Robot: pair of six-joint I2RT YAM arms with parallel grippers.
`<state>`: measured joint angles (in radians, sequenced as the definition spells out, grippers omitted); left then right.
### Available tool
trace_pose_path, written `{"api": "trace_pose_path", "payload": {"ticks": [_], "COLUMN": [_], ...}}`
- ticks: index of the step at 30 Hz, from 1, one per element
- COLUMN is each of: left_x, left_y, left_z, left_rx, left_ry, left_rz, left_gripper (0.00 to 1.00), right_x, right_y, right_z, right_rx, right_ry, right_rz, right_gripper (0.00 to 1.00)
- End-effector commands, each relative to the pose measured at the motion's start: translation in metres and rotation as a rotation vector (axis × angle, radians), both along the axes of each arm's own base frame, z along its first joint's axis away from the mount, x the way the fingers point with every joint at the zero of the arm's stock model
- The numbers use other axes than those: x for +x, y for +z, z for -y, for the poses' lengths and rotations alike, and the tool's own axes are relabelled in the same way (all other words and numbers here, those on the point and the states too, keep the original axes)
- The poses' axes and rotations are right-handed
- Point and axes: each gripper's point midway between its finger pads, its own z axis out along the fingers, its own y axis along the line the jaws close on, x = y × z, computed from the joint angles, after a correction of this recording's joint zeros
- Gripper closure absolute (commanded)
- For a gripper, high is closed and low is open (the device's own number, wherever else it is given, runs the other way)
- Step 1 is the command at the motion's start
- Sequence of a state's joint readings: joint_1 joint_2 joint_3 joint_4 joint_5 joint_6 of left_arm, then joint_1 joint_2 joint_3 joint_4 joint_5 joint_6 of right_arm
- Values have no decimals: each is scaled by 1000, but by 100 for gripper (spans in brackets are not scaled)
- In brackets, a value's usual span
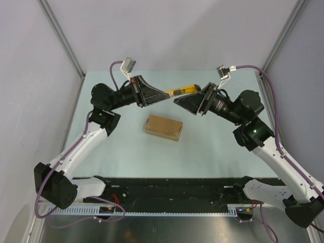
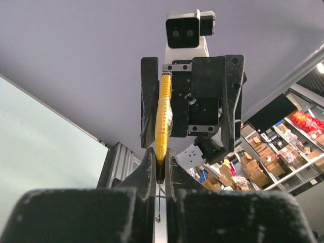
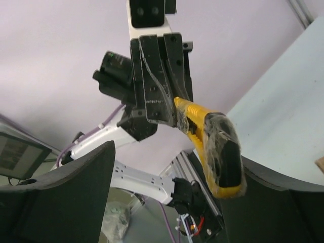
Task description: Unpack the express box
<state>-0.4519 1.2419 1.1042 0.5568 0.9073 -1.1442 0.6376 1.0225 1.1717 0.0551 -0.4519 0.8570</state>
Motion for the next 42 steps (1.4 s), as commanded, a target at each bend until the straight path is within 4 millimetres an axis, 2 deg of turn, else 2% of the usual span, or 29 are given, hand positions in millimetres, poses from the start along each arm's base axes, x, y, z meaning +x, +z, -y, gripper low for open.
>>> {"api": "trace_pose_path", "payload": {"ticks": [1,5,10,17,21,24,28,32,35,42], "left_x": [-5,-9,-10,-16,-12,-9,-9,-9,-8,-8], "left_y": [23,21,14,11,-1,-3,-6,-7,-9,-10], "left_z": [-7,-5,-2,6,8,9,11,11,12,14], "left_rx": [-91,-102,-94,-85,-66,-64,-60,-56,-53,-49], "left_ry": [52,51,41,28,39,51,48,47,44,27], "left_rz": [-5,-28,-44,-7,-9,1,-5,-3,-15,-25], "left_gripper": [100,100,100,100,100,100,100,100,100,100], "right_x": [-2,-3,-4,0,0,0,0,1,3,5], "right_y": [41,52,53,45,42,40,37,33,30,27], "right_z": [8,10,7,5,1,0,0,-1,-2,-2], "right_rx": [117,152,158,132,126,122,110,99,90,80], "right_ry": [-36,-37,-23,-47,-38,-36,-34,-38,-39,-50], "right_rz": [84,114,123,106,100,83,80,71,65,59], "right_gripper": [21,20,18,19,21,22,27,40,45,48]}}
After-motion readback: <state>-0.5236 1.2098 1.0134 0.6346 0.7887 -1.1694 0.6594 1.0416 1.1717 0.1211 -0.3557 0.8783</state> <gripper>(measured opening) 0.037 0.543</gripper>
